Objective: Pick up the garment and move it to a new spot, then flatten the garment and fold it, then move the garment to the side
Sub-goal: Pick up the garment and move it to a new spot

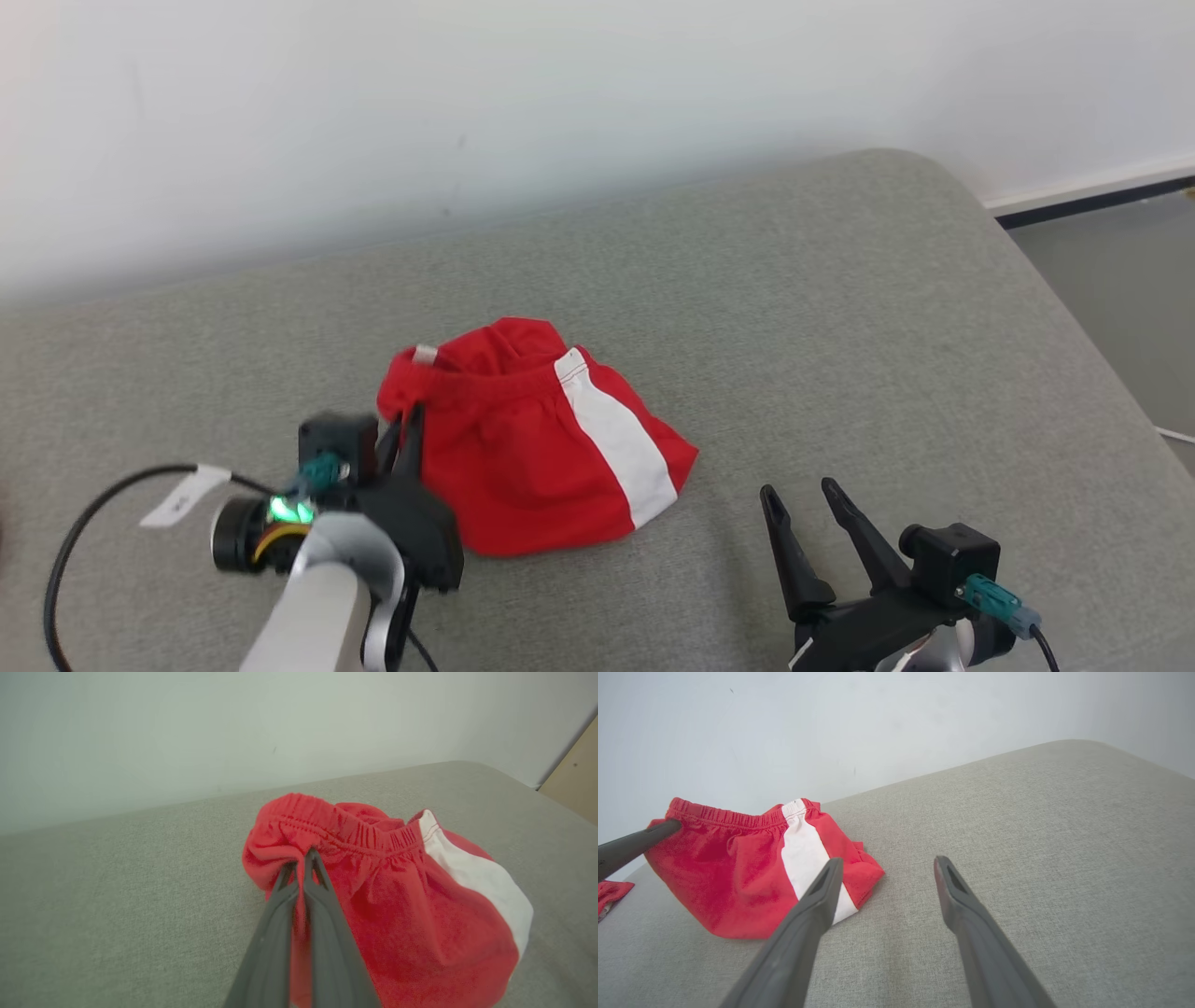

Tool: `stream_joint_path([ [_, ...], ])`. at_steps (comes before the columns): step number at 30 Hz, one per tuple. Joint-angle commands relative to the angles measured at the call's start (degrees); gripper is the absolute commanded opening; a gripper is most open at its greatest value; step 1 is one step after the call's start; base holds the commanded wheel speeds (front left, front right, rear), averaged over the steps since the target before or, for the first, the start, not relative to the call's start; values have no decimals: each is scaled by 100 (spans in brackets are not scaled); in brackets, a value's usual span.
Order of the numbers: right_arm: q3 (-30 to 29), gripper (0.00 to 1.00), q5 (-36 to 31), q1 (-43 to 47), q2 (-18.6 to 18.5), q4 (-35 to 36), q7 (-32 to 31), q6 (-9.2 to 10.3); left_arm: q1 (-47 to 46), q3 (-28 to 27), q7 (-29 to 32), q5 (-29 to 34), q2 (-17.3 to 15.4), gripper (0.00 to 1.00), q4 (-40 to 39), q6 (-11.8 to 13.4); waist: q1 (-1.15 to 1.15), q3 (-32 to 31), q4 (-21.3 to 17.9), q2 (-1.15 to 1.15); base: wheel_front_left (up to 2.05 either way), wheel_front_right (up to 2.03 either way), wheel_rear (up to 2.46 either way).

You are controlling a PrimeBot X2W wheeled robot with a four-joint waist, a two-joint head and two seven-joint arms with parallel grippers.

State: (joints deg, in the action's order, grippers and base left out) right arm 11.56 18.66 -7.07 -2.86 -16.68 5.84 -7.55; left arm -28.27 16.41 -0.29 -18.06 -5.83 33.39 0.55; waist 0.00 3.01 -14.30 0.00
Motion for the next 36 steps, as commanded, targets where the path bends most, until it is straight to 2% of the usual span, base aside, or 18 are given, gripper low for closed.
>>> stream_joint_path([
  [1, 12, 100, 36, -9, -5, -10, 19, 12, 97, 1, -110, -25, 15, 47, 67, -14, 0, -26, 119, 0, 0, 0, 0],
  [2, 19, 100, 31, -16, -8, -20, 14, 12, 206, -16, -210, -103, 38, 100, 205, -55, 0, -42, 172, 0, 0, 0, 0],
  [5, 47, 100, 58, -11, -6, -33, 13, 12, 386, -72, -531, -233, 79, 100, 433, -137, 0, -90, 337, 0, 0, 0, 0],
  [8, -17, 100, 77, 59, -8, -51, 32, 12, 595, -143, -890, -431, 92, 100, 504, -320, 0, -146, 525, 0, 0, 0, 0],
  [11, -142, 100, 66, 131, -6, -67, 60, 12, 804, -186, -1160, -508, -14, 100, 351, -478, 0, -187, 719, 0, 0, 0, 0],
  [13, -238, 100, 61, 149, -5, -64, 88, 12, 972, -227, -1319, -496, -129, 100, 126, -522, 0, -198, 838, 0, 0, 0, 0],
  [16, -404, 100, 42, 195, -6, -36, 171, 12, 1316, -347, -1457, -405, -268, 100, -328, -460, 0, -216, 997, 0, 0, 0, 0],
  [21, -703, 100, -46, 290, -6, 18, 434, 12, 2021, -802, -1495, -212, -309, 100, -1594, -319, 0, -227, 1224, 0, 0, 0, 0],
  [23, -846, 100, -136, 377, -5, 71, 600, 12, 2597, -1132, -1488, -39, -182, 100, -2407, -395, 0, -250, 1334, 0, 0, 0, 0],
  [26, -938, 100, -278, 490, -7, 158, 714, 12, 3037, -1285, -1490, 216, -106, 100, -2967, -566, 0, -293, 1417, 0, 0, 0, 0],
  [30, -1072, 100, -441, 646, -7, 215, 797, 12, 3563, -1436, -1490, 378, 27, 100, -3186, -670, 0, -357, 1501, 0, 0, 0, 0],
  [36, -1084, 100, -672, 743, -9, 291, 853, 12, 3790, -1539, -1491, 605, 42, 100, -2940, -761, 0, -413, 1498, 0, 0, 0, 0],
])
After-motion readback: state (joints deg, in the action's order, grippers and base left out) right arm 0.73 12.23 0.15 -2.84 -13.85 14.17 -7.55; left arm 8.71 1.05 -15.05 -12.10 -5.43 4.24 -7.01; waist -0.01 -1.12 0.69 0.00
